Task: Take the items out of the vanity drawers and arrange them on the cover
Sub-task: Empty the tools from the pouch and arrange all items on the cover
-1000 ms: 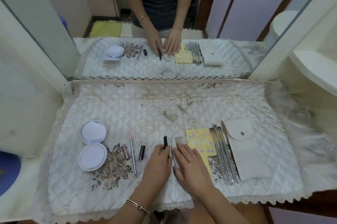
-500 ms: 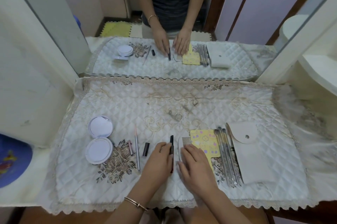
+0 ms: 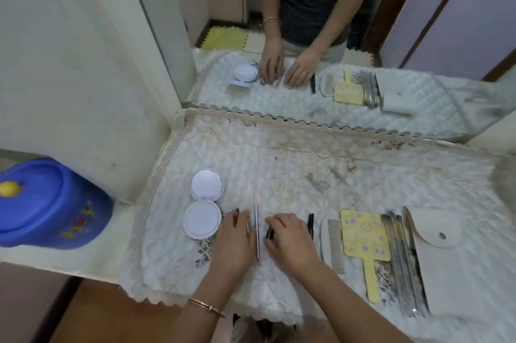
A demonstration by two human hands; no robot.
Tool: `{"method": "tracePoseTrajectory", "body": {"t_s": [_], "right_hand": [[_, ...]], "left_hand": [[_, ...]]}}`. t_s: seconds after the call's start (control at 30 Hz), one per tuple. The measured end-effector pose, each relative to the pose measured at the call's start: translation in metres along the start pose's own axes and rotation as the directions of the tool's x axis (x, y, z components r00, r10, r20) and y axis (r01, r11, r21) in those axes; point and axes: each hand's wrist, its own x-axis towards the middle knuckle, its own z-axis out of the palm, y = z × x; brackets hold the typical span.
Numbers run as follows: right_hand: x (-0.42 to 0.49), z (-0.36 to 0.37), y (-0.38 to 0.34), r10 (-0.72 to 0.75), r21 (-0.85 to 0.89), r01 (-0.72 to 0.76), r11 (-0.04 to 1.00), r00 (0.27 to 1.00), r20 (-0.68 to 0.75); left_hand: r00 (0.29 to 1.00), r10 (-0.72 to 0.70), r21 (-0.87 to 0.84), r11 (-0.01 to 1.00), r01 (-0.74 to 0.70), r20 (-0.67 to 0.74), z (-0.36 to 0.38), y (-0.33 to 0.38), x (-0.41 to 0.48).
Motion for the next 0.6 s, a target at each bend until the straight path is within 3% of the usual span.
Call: {"method": "tracePoseTrajectory", "body": {"t_s": [0.1,0.27,0.37,0.6], "right_hand": [[-0.008,-0.004,0.009,0.049,0.005,-0.049,0.999,0.999,-0.021],[-0.03,-0.02,0.035,0.119,0.031,-0.122,0.992,0.99,0.078],[-0.039,-0.025,0.045,0.146,-0.076,-0.138,0.987,0.983,0.112],[-0.049,-0.023,0.052,0.186,-0.049,-0.182,0.982,0.977,0.104]], "left_hand": [[1.0,-0.015,0.022,1.0,0.014,0.024,-0.001,0.001,0.009],[0.996,0.01,0.11,0.994,-0.019,0.085,0.003,0.006,0.021],[0.994,0.019,0.074,0.997,-0.027,0.104,0.006,0.013,0.026],[0.978,0.094,0.073,0.991,-0.109,0.185,0.023,0.034,0.014]]}}
